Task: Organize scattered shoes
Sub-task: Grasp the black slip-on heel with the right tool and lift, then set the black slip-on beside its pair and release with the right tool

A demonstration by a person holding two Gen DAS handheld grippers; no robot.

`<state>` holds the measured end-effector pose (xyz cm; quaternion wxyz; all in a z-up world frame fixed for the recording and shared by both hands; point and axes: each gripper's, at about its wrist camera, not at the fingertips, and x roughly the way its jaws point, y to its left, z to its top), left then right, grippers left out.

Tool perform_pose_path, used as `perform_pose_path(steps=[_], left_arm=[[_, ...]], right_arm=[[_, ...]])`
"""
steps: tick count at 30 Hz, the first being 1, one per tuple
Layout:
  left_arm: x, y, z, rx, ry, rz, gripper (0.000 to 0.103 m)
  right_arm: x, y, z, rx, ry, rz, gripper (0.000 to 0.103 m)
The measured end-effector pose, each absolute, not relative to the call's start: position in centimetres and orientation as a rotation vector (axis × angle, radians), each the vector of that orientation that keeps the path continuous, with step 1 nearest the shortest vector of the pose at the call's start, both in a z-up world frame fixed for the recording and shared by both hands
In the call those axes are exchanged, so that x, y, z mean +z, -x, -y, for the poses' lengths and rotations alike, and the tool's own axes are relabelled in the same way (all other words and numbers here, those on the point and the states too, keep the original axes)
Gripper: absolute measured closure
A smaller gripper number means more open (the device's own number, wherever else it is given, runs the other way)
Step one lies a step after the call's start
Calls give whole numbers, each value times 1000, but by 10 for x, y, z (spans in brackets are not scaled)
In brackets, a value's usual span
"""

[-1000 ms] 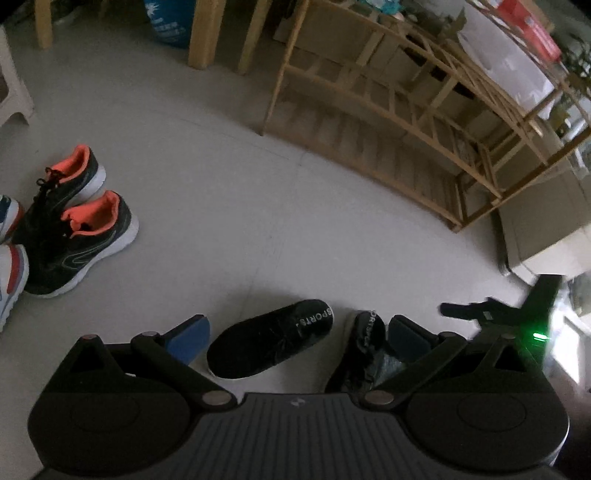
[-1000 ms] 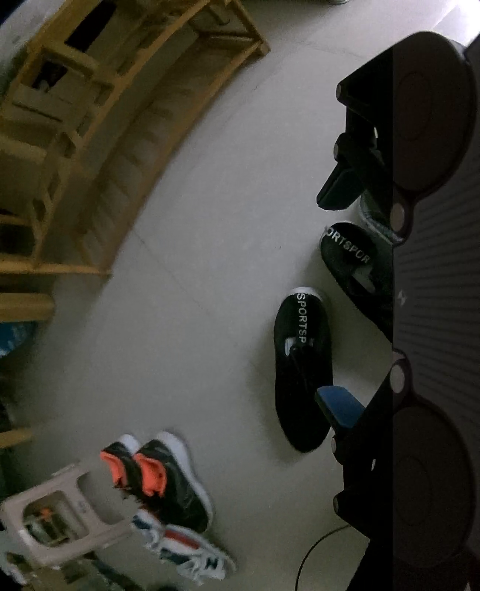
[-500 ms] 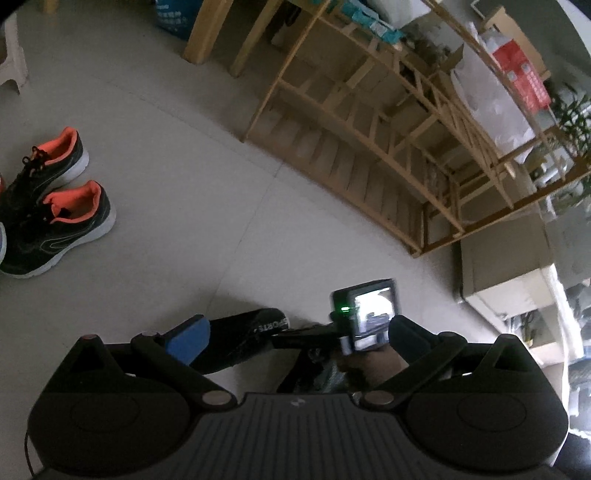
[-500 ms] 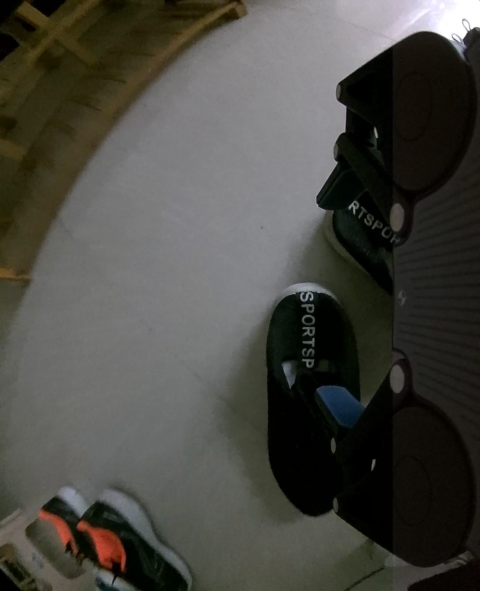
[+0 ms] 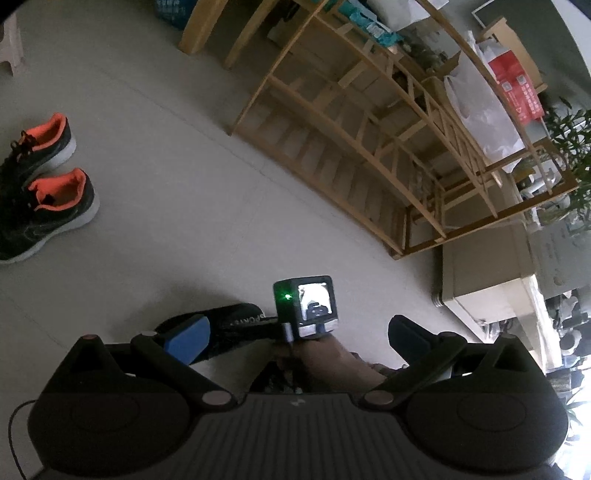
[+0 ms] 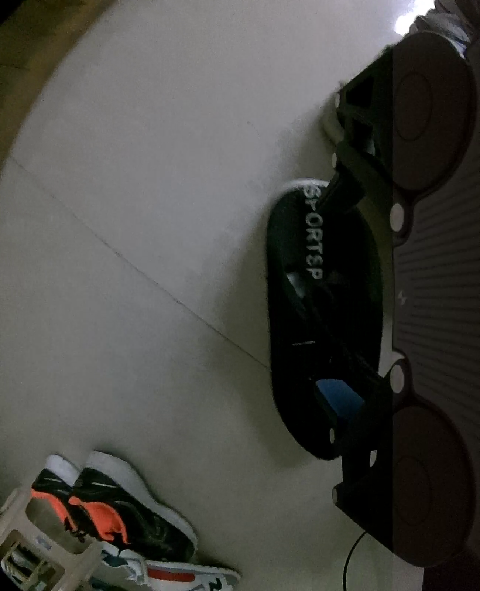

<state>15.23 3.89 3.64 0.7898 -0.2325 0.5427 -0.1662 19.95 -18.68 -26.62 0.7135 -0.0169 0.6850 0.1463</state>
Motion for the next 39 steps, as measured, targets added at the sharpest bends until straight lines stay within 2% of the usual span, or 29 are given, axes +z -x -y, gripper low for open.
perform_pose_path(steps=[3, 7, 14, 16, 17, 18, 20, 25, 39], left_arm=[[36, -153, -38, -359, 502, -1172, 0], [38, -153, -37, -371, 517, -1175, 0], [37, -153, -37, -368, 526, -1180, 0], [35, -152, -38, -361, 530, -1187, 0], [35, -152, -38, -360, 532, -1190, 0], [34, -152, -38, -362, 533, -1192, 0], [35, -153, -36, -367, 535, -1195, 0], [34, -155, -34, -371, 528, -1198, 0], [35, -152, -29, -377, 514, -1200, 0]], right_arm=[[-267, -199, 194, 191, 13, -1555, 8], [-268, -198, 206, 78, -57, -1584, 25], [-294, -191, 219, -5, -244, -1651, 38], [-302, -188, 217, 11, -271, -1656, 65], [-301, -188, 216, 16, -257, -1640, 68], [-300, -187, 215, 19, -235, -1619, 78], [-298, -190, 214, 47, -200, -1599, 84], [-288, -198, 209, 146, -55, -1556, 88], [-276, -199, 208, 415, 461, -1548, 89]])
